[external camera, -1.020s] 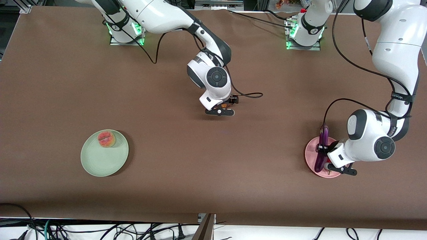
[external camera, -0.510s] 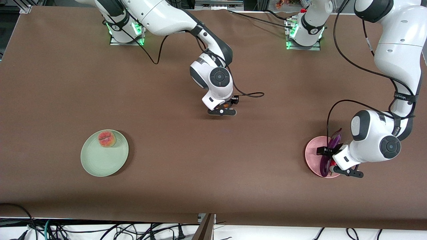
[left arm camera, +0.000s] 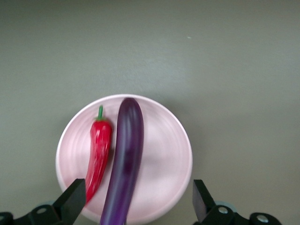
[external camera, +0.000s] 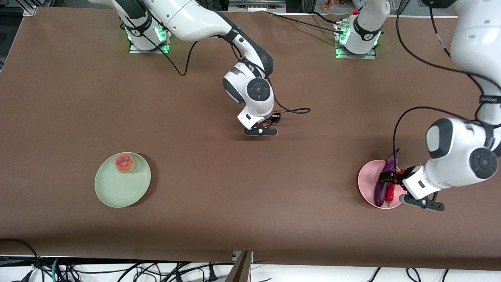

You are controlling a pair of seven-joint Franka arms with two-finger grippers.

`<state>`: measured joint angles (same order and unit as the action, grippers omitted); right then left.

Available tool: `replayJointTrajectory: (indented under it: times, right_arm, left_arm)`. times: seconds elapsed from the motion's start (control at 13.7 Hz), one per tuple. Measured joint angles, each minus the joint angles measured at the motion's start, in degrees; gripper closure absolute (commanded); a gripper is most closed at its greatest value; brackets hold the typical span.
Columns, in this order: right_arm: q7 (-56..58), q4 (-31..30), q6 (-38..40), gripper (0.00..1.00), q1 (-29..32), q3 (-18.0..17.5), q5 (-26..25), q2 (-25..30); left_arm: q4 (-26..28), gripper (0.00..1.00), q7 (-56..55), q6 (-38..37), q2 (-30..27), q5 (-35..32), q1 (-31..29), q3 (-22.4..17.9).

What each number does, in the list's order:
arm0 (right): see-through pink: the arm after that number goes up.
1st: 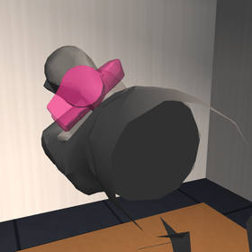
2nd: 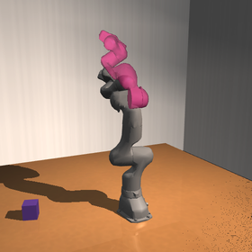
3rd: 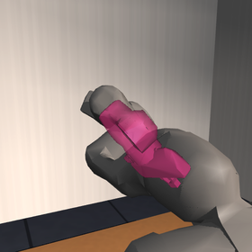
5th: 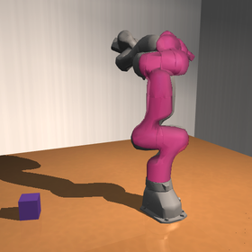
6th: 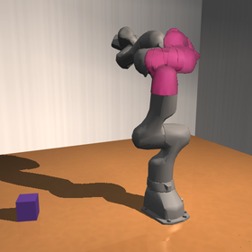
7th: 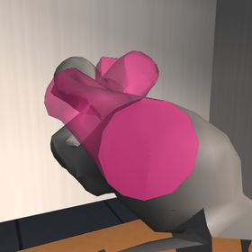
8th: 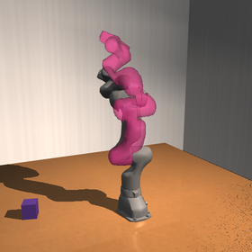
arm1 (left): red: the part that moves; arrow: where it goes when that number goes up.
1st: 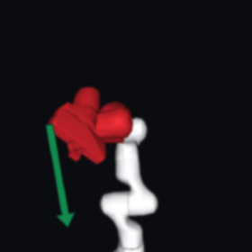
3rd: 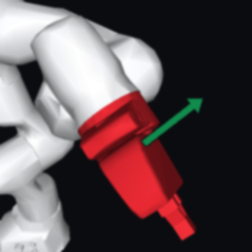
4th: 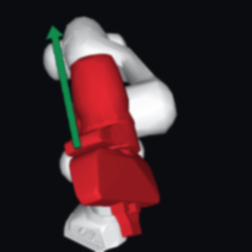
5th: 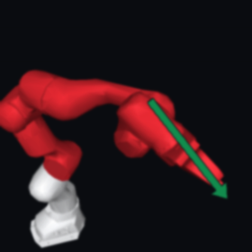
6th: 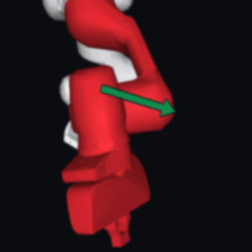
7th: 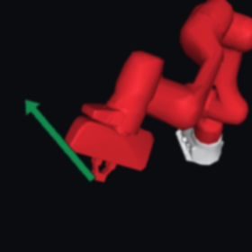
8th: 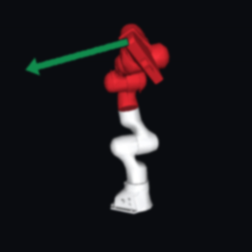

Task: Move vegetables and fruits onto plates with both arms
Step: 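Open the left gripper and withdraw it while the right gripper lifts the apple, then carry the red apple to the green plate and release it with the right gripper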

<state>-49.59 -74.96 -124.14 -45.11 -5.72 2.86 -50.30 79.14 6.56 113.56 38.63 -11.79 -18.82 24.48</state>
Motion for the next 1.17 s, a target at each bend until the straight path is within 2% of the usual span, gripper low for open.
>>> replayJointTrajectory:
  times: [0.51, 0.73, 0.8, 0.95, 1.02, 1.17]
  right_arm:
    - [0.0, -0.1, -0.2, 0.01, -0.6, 0.0, -0.1, -1.0]
    - [0.0, -0.1, -0.1, 0.01, -2.0, 0.0, -0.1, -1.0]
    - [0.0, -0.1, -0.1, 0.09, -2.3, 0.0, -0.1, -1.1]
    - [-0.1, -0.6, -0.1, 0.45, -2.8, 0.0, -0.6, -1.2]
    - [-0.2, -0.7, -0.1, 0.54, -2.9, 0.0, -1.2, -1.1]
    - [-0.3, -0.7, -0.1, 0.54, -2.9, 0.0, -1.5, -1.1]
  left_arm:
    - [-0.1, 0.0, -1.3, -21.4, -20.8, 0.2, -0.3, 0.3]
    - [0.1, 0.0, -3.3, -28.5, -28.2, 3.3, -0.6, 0.0]
    - [0.4, 0.0, -3.6, -29.1, -29.4, 4.3, -1.4, -0.1]
    - [0.8, 0.0, -3.7, -29.2, -29.9, 6.3, -4.0, -0.3]
    - [1.1, 0.0, -3.6, -29.2, -29.7, 6.8, -5.2, -0.4]
    - [1.3, 0.0, -3.6, -29.5, -29.8, 7.6, -6.1, -0.4]
